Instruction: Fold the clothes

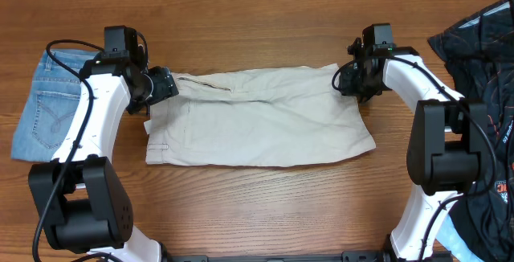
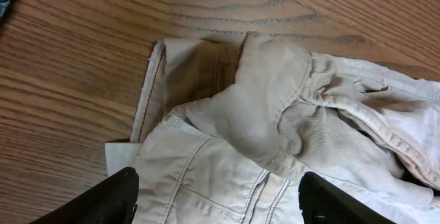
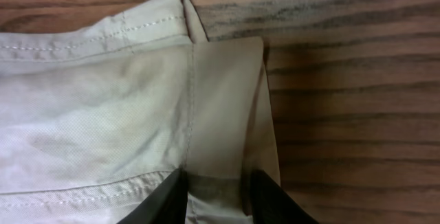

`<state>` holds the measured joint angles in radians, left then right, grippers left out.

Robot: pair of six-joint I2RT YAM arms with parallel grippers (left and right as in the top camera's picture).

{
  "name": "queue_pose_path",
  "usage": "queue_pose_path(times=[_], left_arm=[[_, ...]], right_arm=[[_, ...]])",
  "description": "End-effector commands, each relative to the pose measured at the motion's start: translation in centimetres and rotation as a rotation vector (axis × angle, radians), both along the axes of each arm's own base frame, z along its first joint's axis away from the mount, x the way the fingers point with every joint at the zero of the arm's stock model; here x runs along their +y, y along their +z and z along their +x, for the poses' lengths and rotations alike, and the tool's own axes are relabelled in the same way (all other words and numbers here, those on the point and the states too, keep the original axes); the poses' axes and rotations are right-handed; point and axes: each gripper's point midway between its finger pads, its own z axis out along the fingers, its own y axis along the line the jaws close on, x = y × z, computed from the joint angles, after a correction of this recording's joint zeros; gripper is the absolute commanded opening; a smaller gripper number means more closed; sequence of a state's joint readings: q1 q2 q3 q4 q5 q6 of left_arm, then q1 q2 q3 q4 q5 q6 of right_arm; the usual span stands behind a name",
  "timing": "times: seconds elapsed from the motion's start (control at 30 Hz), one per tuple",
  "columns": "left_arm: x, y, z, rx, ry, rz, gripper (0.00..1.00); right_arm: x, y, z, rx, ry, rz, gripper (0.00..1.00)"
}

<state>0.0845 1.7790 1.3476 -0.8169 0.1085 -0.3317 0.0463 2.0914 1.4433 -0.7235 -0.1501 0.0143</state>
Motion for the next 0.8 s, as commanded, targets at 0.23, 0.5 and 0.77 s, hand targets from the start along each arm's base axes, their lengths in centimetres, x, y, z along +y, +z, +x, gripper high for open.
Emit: queue_pose_path(times=[0.23, 0.5, 0.77], left_arm=[[-0.2, -0.2, 0.3, 0.001, -0.031, 0.019, 0.77], [-0.2, -0.2, 0.3, 0.001, -0.031, 0.02, 0.77], [-0.2, -0.2, 0.3, 0.0, -0.03, 0.02, 0.76]], right_arm=[[0.3, 0.1, -0.2, 0.001, 0.025, 0.014, 0.04], [0.3, 5.3, 1.1, -0.075, 0.025, 0.017, 0.04], [0.7, 16.2, 3.8, -0.311, 0.054, 0.029, 0.04]])
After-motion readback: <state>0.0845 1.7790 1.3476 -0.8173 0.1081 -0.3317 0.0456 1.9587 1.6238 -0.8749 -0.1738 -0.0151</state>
